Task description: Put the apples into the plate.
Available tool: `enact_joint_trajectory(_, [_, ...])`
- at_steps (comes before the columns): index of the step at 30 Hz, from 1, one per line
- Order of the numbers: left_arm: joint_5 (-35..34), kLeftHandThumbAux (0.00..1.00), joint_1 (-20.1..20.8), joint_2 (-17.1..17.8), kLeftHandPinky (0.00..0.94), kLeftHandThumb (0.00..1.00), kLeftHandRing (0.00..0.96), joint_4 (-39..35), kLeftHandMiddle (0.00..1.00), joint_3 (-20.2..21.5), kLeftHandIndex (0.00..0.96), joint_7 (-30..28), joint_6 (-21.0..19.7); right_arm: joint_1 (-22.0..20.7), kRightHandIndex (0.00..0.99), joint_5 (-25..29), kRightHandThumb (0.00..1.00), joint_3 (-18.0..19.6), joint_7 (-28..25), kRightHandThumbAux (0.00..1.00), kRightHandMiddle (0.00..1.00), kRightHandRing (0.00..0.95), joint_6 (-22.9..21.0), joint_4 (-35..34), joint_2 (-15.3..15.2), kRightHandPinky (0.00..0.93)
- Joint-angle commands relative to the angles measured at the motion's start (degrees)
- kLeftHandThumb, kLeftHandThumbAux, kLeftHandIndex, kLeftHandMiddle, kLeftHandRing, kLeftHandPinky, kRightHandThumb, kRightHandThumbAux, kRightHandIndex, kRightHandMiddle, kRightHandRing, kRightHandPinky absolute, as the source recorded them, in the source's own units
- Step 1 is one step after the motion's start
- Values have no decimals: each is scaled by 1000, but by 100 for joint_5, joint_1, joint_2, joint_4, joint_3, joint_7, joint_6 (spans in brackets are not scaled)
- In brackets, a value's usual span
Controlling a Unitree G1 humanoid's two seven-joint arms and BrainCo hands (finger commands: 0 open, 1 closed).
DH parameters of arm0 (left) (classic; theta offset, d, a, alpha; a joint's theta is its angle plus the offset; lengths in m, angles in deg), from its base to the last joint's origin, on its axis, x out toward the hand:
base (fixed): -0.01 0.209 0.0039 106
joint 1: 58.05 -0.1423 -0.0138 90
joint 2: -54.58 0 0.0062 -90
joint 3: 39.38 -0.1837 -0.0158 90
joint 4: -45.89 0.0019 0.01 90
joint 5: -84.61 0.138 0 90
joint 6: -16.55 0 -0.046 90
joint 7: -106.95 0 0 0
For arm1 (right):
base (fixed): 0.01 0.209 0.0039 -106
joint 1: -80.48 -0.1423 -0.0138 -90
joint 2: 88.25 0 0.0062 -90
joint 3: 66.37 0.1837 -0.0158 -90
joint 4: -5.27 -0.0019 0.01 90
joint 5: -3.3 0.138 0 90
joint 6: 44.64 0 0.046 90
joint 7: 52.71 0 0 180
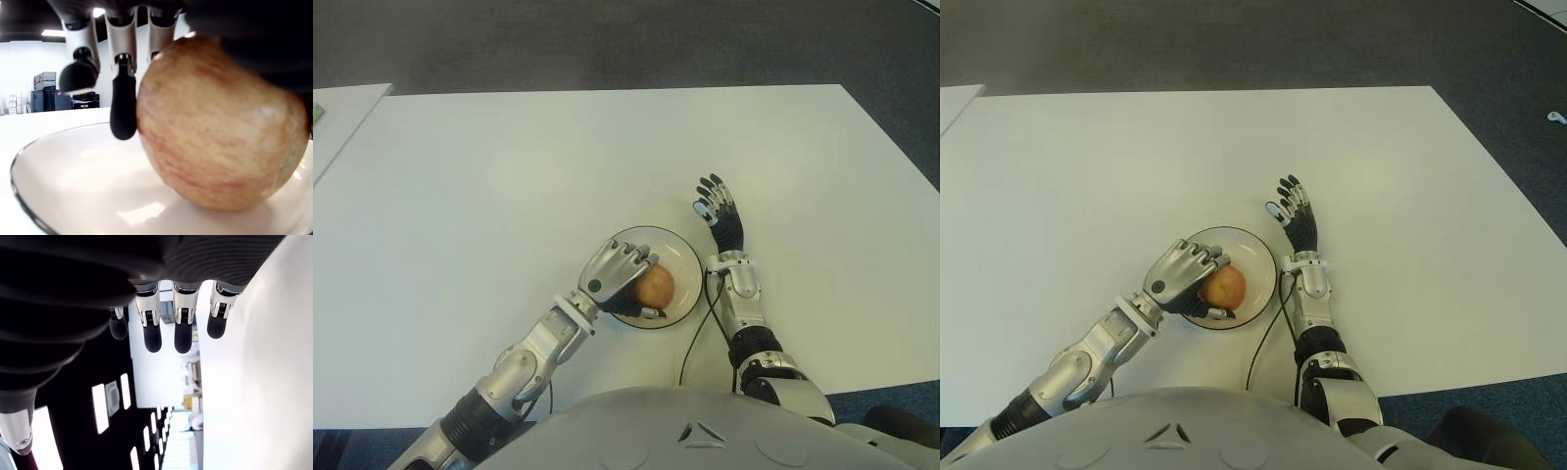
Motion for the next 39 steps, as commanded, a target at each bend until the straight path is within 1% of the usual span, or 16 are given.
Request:
enact_joint_trajectory(1, [121,664,-38,-27,793,852,813,-59,525,-36,401,-581,-99,1021,76,77,133,33,55,535,154,130,-107,755,131,118])
enact_joint_trajectory(5, [138,664,-100,-67,800,852,808,-212,525,-12,401,-911,-206,984,77,105,128,58,45,536,154,130,-90,805,138,120])
enact_joint_trajectory(12, [223,663,-77,-94,814,853,818,-243,529,0,404,-940,-234,1000,79,83,131,32,14,534,160,137,-83,793,120,131])
enact_joint_trajectory(17, [257,663,-69,-117,813,853,821,-183,530,11,404,-746,-214,1013,72,49,125,12,31,529,157,129,-94,777,116,102])
enact_joint_trajectory(20, [263,663,-78,-171,807,853,822,-97,529,33,403,-384,-196,1008,71,71,125,19,14,532,151,124,-116,770,125,111])
enact_joint_trajectory(23, [-123,661,-137,-334,771,855,796,-35,537,172,410,-145,-180,998,73,91,134,26,-3,537,153,127,-138,773,132,120])
enact_joint_trajectory(24, [-241,662,-152,-359,680,848,734,-44,540,218,405,-114,-162,995,71,93,136,26,-7,537,154,127,-144,775,131,113])
enact_joint_trajectory(25, [-342,663,-176,-388,622,844,693,-53,542,253,402,-90,-152,993,71,94,137,26,-11,537,155,127,-149,778,129,108])
enact_joint_trajectory(26, [-407,673,-191,-407,518,792,578,-52,503,274,410,-72,-143,990,70,94,136,27,-13,536,155,126,-152,782,129,102])
enact_joint_trajectory(28, [-457,682,-215,-441,427,746,477,-42,468,291,417,-40,-154,986,69,97,136,29,-17,535,156,125,-154,787,129,96])
enact_joint_trajectory(29, [-457,629,-225,-455,379,683,421,-40,423,301,382,-24,-173,983,68,105,136,33,-24,536,155,124,-155,790,133,95])
enact_joint_trajectory(30, [-457,549,-232,-466,284,564,308,-39,323,311,296,-12,-184,980,66,111,138,37,-29,536,153,121,-156,792,135,94])
enact_joint_trajectory(32, [-359,447,-227,-462,142,386,151,-68,165,325,153,-62,-235,974,65,142,147,55,-40,539,146,116,-164,790,153,103])
enact_joint_trajectory(34, [-289,399,-225,-455,73,290,77,-97,84,332,78,-109,-256,971,64,162,155,70,-44,542,140,112,-161,789,165,110])
enact_joint_trajectory(38, [-204,323,-254,-391,15,164,16,-306,17,370,16,-341,-276,967,63,195,164,89,-50,540,124,102,-132,795,198,109])
enact_joint_trajectory(39, [-185,315,-257,-378,12,153,12,-349,14,377,13,-391,-279,967,63,202,164,92,-56,539,122,100,-129,794,202,108])
